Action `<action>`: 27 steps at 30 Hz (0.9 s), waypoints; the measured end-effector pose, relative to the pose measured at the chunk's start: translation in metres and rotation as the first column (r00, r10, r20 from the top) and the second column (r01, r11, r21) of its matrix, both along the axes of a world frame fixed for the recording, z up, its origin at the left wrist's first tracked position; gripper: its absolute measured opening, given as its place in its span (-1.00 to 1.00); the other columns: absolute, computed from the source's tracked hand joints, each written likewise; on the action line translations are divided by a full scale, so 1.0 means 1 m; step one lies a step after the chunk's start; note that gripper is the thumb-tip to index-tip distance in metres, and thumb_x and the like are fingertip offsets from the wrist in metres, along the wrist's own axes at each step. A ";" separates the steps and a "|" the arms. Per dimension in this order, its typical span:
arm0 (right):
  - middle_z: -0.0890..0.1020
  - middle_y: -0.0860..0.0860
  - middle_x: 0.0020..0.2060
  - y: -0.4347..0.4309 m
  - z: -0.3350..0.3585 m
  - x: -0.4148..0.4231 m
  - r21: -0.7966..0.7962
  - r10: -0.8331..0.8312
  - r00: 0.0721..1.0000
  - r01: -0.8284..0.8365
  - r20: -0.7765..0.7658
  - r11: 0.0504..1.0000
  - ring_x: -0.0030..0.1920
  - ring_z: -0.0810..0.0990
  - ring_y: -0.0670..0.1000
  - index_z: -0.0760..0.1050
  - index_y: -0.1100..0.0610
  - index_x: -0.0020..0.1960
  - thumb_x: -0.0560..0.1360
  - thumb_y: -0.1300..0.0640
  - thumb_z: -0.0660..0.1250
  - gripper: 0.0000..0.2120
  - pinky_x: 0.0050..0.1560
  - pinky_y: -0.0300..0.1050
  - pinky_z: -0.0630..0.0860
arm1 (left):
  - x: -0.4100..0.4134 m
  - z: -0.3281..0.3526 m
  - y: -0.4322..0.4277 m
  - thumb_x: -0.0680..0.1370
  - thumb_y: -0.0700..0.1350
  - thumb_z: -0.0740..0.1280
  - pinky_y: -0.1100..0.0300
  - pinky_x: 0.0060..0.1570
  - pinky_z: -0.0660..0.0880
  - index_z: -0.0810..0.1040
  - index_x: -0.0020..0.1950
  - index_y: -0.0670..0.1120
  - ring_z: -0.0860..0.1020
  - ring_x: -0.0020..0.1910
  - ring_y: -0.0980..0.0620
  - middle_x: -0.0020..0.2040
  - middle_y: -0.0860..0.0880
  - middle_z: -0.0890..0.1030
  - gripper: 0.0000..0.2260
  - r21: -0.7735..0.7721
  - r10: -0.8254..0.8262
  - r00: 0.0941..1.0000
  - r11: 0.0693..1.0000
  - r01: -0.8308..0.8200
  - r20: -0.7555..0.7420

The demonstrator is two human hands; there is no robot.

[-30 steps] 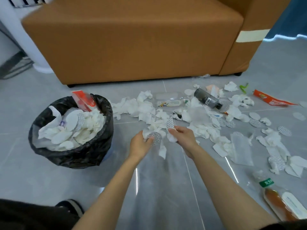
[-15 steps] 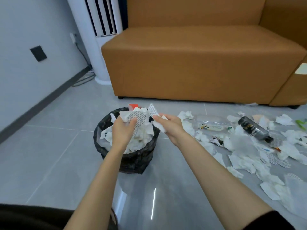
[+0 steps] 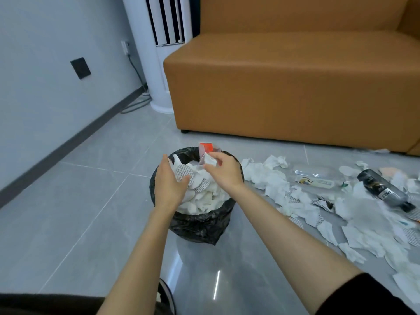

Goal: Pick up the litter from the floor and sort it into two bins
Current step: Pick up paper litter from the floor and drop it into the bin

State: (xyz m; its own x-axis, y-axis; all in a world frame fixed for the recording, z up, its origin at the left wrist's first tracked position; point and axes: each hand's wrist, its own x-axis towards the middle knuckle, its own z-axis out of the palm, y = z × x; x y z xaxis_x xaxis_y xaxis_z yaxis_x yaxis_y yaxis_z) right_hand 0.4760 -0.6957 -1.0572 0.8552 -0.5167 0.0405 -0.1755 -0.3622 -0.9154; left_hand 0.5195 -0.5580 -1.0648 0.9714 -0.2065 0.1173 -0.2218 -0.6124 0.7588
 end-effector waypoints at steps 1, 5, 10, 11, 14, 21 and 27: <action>0.57 -0.05 0.20 -0.002 0.001 -0.002 -0.014 0.004 1.000 -0.004 0.010 1.000 0.08 0.51 -0.08 0.51 0.09 0.29 0.49 0.13 0.34 -0.64 -0.05 -0.31 0.37 | 0.000 0.000 -0.001 0.48 -0.14 0.41 0.06 0.44 0.14 0.01 0.53 -0.15 0.13 0.50 -0.06 0.52 -0.11 0.16 -0.24 0.008 -0.001 1.000 1.000 0.001 0.029; 0.58 -0.09 0.14 -0.012 0.006 -0.018 0.039 -0.047 0.997 0.044 0.064 0.998 0.12 0.53 -0.08 0.50 0.10 0.28 0.51 0.17 0.30 -0.66 0.17 -0.18 0.45 | -0.003 0.007 -0.009 0.52 -0.13 0.36 0.01 0.51 -0.05 -0.01 0.54 -0.15 -0.11 0.54 -0.11 0.56 -0.14 -0.05 -0.27 0.124 -0.025 0.985 0.992 0.004 0.173; 0.53 -0.08 0.23 -0.032 0.006 -0.049 0.107 -0.141 0.989 0.136 0.043 0.985 0.16 0.44 -0.15 0.46 0.10 0.31 0.55 0.12 0.28 -0.66 0.16 -0.29 0.33 | -0.019 0.015 -0.028 0.58 -0.16 0.26 0.07 0.51 -0.03 0.09 0.53 -0.14 -0.03 0.54 -0.06 0.55 -0.09 0.09 -0.43 0.075 -0.129 0.970 0.990 0.116 0.205; 0.52 -0.09 0.25 -0.036 0.004 -0.055 0.115 -0.155 0.987 0.150 0.036 0.982 0.22 0.44 -0.13 0.46 0.09 0.31 0.55 0.12 0.28 -0.67 0.19 -0.27 0.33 | -0.022 0.015 -0.033 0.58 -0.18 0.26 0.10 0.48 0.04 0.14 0.51 -0.14 0.06 0.53 -0.05 0.52 -0.08 0.17 -0.47 0.055 -0.152 0.966 0.988 0.144 0.208; 0.54 -0.09 0.23 -0.051 -0.003 -0.079 0.132 -0.203 0.979 0.200 0.013 0.971 0.23 0.47 -0.06 0.49 0.06 0.26 0.54 0.14 0.28 -0.70 0.19 -0.21 0.38 | -0.038 0.016 -0.052 0.58 -0.18 0.24 0.19 0.34 0.21 0.25 0.47 -0.12 0.25 0.44 -0.03 0.46 -0.08 0.31 -0.54 0.031 -0.219 0.952 0.976 0.217 0.216; 0.57 -0.04 0.15 -0.100 -0.023 -0.162 0.130 -0.359 0.931 0.365 -0.065 0.922 -0.01 0.54 -0.03 0.51 0.10 0.21 0.52 0.22 0.29 -0.73 0.01 -0.19 0.44 | -0.098 0.009 -0.123 0.59 -0.16 0.22 0.12 0.33 0.26 0.24 0.48 -0.09 0.31 0.40 -0.03 0.43 -0.06 0.35 -0.55 0.095 -0.433 0.888 0.901 0.422 0.157; 0.59 0.02 0.15 -0.149 -0.036 -0.245 0.118 -0.547 0.827 0.561 -0.133 0.819 0.04 0.50 -0.08 0.52 0.15 0.21 0.51 0.25 0.28 -0.73 0.08 -0.24 0.38 | -0.162 -0.008 -0.182 0.59 -0.16 0.23 0.18 0.29 0.26 0.28 0.46 -0.05 0.34 0.39 0.00 0.40 -0.01 0.39 -0.57 0.090 -0.620 0.782 0.784 0.614 0.065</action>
State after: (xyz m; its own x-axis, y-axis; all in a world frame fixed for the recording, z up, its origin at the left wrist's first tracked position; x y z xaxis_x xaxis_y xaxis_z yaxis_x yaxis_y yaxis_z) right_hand 0.2311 -0.8442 -1.0930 0.4188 -0.8980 -0.1351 -0.3891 -0.0431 -0.9202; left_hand 0.3576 -0.7399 -1.0728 0.6200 -0.7679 0.1610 -0.6303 -0.3654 0.6850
